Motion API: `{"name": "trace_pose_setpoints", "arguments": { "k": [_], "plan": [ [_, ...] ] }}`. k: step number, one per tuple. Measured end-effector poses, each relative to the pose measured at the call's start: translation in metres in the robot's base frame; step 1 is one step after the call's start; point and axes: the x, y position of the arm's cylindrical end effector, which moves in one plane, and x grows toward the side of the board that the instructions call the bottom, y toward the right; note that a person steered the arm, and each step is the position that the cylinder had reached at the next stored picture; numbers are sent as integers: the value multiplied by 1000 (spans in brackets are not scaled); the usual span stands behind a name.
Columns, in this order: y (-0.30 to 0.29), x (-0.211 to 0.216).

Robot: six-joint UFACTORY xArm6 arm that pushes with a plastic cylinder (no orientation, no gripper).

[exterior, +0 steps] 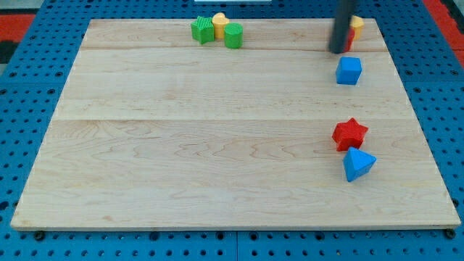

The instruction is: Push the yellow hexagon towards left

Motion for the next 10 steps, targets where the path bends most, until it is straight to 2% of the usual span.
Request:
{"name": "trace_pose_setpoints", "arguments": {
  "k": [1,3,4,5,8,10],
  "plan": [
    [51,9],
    [51,-73],
    [22,-85],
    [-19,-85],
    [-25,-77],
    [-71,-62]
  ]
}}
